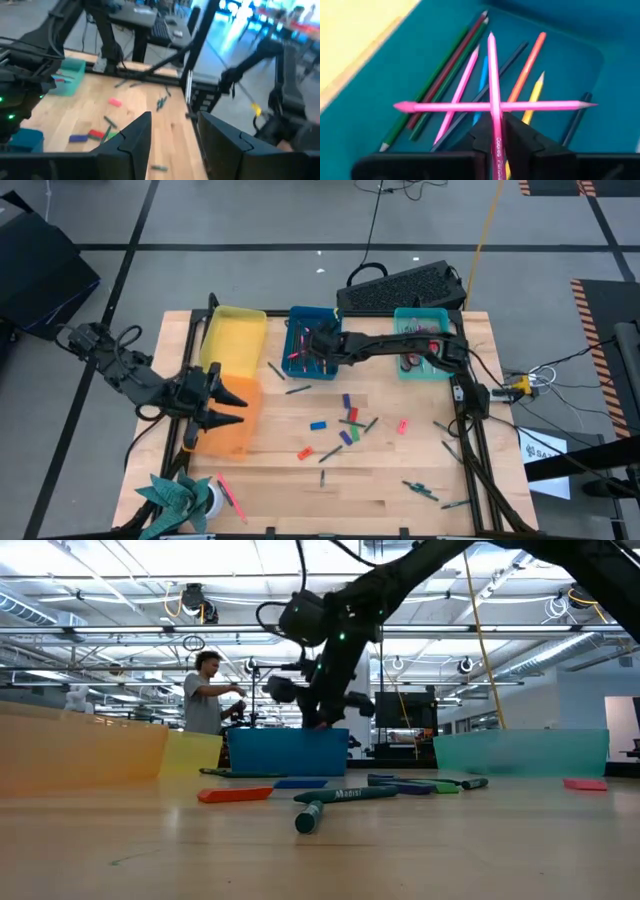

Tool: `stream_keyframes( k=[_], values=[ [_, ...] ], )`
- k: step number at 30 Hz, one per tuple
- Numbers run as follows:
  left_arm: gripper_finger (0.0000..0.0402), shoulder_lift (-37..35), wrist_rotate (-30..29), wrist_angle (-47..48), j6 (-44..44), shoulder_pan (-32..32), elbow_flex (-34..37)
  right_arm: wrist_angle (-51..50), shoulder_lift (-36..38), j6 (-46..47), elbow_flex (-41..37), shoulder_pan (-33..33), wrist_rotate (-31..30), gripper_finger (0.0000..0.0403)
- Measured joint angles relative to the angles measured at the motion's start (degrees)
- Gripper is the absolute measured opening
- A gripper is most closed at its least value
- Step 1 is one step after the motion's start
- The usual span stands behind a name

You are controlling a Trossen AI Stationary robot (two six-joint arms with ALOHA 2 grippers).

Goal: Sort crayons/erasers/pens/pencils in bins
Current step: Put the right pink pencil into the blue bin, then put the pink pencil into the blue bin

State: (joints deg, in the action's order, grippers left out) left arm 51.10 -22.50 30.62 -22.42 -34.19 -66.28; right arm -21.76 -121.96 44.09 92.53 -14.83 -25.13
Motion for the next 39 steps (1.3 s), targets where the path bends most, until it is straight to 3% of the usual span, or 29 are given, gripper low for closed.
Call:
stream_keyframes(
  k=[7,12,17,21,29,39],
  values=[
    [0.0166,2.8,0.4,5.1,3.5,-2.0,0.0,0.3,2.3,-2.1,0.1,1.3,0.1,0.0136],
    [0.0166,6.3,9.1,6.7,10.7,-1.9,0.0,0.9,10.8,-10.8,0.1,5.3,1.2,0.0175],
    [0.0173,12.5,21.7,7.5,14.1,0.1,0.0,0.8,19.9,-20.7,0.1,12.9,-1.0,0.0182],
    [0.0206,19.2,26.8,7.7,17.4,1.6,0.0,0.7,25.4,-22.8,0.1,19.2,-6.1,0.0182],
    [0.0290,32.0,27.0,5.1,28.5,1.0,0.0,0.7,30.6,-24.2,0.1,25.9,-12.7,0.0182],
    [0.0266,42.9,32.1,3.7,32.4,-5.5,0.0,0.4,30.1,-24.2,0.1,29.1,-12.5,0.0183]
  ],
)
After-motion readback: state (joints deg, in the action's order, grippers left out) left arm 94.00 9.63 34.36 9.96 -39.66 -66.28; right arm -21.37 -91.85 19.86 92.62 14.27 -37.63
